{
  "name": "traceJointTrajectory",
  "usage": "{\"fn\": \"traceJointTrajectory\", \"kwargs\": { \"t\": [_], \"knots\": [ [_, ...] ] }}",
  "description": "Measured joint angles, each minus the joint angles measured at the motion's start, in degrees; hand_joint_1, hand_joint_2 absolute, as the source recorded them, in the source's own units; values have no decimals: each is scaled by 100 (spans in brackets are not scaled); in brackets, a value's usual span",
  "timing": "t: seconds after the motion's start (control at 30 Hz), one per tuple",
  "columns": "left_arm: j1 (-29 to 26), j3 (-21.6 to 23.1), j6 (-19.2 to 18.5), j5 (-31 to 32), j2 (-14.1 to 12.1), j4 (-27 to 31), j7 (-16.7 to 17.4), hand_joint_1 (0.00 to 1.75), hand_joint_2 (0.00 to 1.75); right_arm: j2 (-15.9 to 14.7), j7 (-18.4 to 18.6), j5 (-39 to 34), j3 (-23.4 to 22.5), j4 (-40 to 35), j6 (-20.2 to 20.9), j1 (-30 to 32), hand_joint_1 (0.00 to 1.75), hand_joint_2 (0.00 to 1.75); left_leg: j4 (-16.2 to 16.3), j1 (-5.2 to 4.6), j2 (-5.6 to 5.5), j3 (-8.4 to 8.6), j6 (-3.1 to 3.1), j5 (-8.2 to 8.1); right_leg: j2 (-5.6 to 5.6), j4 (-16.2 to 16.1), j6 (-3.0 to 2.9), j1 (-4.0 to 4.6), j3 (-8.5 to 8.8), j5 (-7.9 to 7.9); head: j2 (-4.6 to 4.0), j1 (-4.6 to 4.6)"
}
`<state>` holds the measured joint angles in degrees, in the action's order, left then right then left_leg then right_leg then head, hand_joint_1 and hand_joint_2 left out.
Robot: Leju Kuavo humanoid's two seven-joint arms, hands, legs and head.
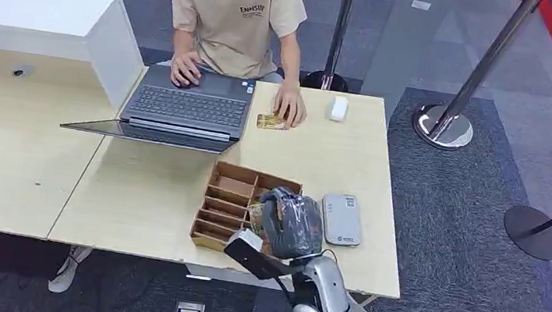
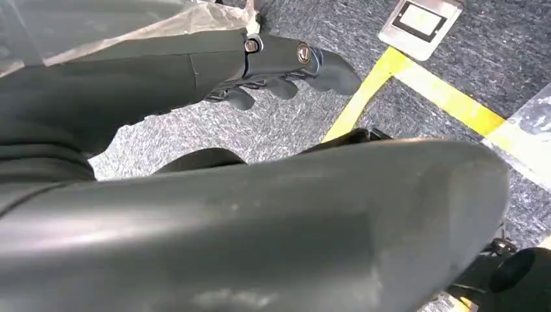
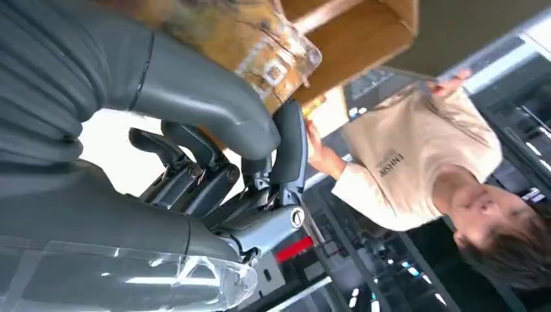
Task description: Pass the card to the sensor for recognition and then transmit it.
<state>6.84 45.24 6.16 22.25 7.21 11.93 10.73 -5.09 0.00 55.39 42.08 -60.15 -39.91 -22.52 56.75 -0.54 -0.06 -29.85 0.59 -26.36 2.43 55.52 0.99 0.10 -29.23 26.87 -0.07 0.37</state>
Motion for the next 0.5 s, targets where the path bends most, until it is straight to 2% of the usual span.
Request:
{"fn": "traceJointTrajectory", "kwargs": {
  "t": [0.2, 0.5],
  "knots": [
    [9, 2, -98, 103, 0, 0, 7, 0, 0, -48, -179, -9, -221, -254, -4, -373, 175, 175, 0, -1, 3, 0, 0, 6, -1, 1, 0, -1, 0, -6, 0, 0],
    [36, 52, -208, 315, 0, 0, -15, 0, 0, -127, -337, -519, -315, -315, 195, -1777, 175, 175, 0, -1, 3, -3, 7, 22, 0, 1, 3, -1, -3, -22, 0, -2]
  ]
}}
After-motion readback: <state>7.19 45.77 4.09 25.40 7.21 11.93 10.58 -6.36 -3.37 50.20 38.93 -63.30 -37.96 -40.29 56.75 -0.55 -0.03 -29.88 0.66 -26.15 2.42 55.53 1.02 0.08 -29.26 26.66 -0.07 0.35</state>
